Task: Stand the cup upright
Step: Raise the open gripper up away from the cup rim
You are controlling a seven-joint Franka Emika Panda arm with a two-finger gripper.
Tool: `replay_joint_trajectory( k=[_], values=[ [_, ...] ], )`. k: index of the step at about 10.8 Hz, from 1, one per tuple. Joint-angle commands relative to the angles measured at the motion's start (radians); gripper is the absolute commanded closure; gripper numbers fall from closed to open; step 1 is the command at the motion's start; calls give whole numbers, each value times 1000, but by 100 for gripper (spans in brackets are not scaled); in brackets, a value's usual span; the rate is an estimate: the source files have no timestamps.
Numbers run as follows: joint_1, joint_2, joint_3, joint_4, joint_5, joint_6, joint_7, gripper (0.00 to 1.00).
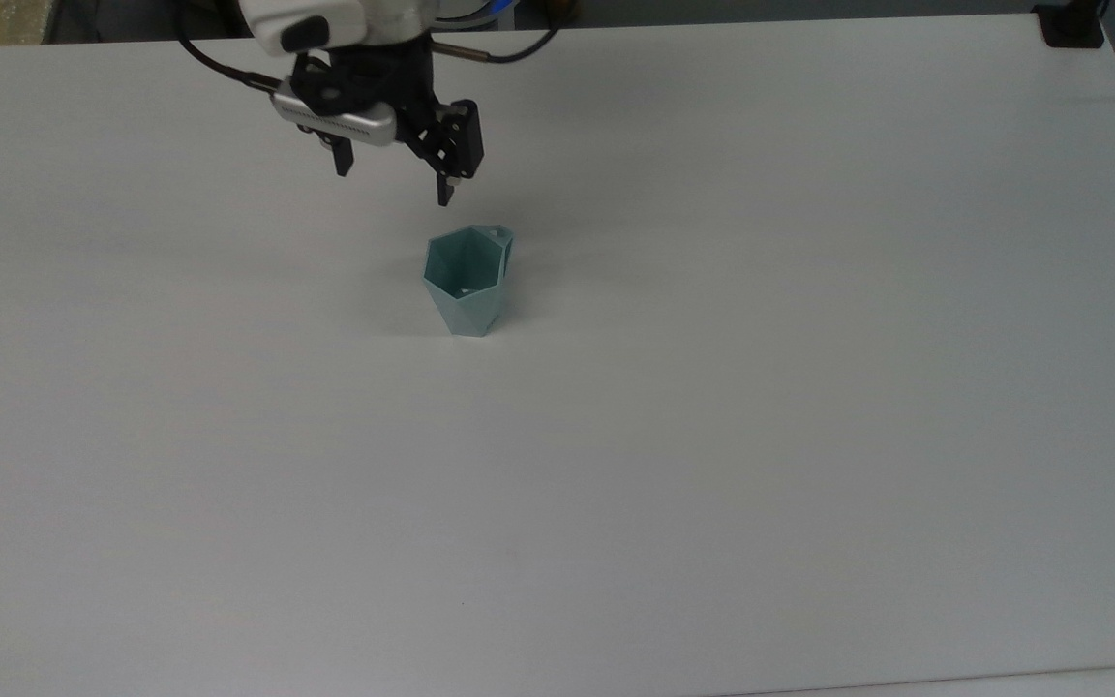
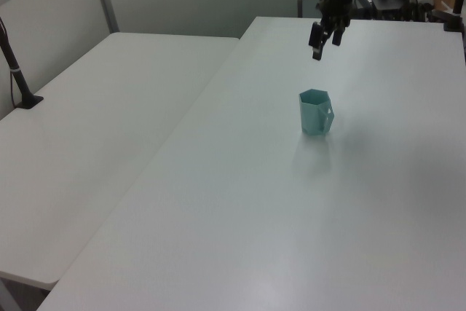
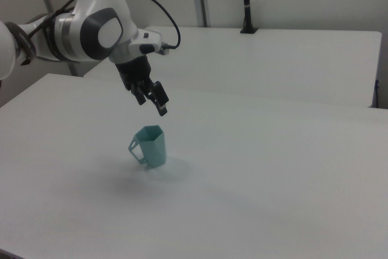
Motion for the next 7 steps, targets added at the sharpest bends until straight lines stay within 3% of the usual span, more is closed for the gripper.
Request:
replay_joint_trajectory(
  k=[1, 3, 7],
  values=[
    [-40, -87, -14, 62, 67, -165, -206, 0],
    [-77, -79, -18, 181, 79, -392, -410, 0],
    [-101, -84, -20, 202, 81, -417, -429, 0]
  ],
)
